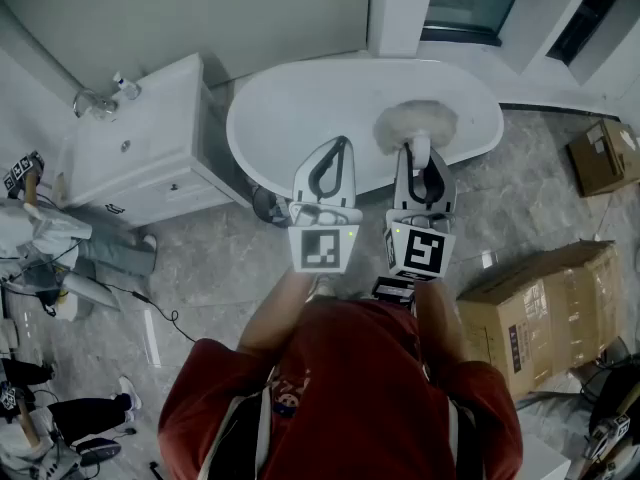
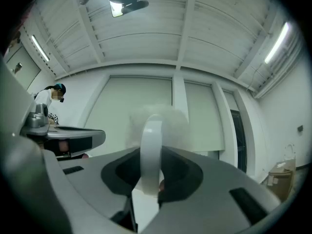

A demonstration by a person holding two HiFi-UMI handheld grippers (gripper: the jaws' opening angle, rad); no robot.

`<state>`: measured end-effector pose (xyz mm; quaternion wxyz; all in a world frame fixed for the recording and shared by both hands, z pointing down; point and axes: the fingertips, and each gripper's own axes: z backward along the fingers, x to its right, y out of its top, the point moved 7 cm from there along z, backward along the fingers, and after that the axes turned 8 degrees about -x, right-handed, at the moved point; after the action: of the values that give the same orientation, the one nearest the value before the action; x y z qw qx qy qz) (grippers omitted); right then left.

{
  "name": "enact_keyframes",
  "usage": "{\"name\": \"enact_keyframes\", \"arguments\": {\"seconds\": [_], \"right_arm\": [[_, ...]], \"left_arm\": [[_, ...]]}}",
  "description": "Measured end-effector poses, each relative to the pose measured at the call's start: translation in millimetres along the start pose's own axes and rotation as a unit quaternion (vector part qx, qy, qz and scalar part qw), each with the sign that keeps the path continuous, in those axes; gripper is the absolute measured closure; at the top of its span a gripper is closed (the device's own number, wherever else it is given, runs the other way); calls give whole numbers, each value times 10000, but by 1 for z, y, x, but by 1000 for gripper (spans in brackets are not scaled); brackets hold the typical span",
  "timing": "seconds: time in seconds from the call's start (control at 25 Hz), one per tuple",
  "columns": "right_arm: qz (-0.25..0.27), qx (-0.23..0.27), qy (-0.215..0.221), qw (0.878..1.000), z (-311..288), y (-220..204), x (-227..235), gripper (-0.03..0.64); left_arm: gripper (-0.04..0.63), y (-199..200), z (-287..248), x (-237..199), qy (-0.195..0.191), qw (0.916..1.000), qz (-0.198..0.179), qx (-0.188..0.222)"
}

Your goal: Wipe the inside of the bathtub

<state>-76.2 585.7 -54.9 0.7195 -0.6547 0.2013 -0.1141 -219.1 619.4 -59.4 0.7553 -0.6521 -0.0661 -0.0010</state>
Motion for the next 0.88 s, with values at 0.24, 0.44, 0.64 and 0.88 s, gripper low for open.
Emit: {"name": "enact_keyframes", "arguments": {"seconds": [0.24, 0.44, 0.64, 0.88], "right_arm": [[-23, -43, 19, 10000, 11, -6, 18, 520], [-25, -54, 37, 10000, 21, -9, 31, 520], [-50, 6, 130, 9999, 28, -11, 43, 520], [-132, -62, 287, 9995, 37, -18, 56, 520]], "left_arm": [[580, 0, -1, 22, -4, 10000, -6, -4], [580, -1, 2, 37, 25, 10000, -95, -13], [580, -3, 4, 49, 84, 9999, 0, -110], [580, -2, 8, 65, 217, 9997, -83, -121]]}}
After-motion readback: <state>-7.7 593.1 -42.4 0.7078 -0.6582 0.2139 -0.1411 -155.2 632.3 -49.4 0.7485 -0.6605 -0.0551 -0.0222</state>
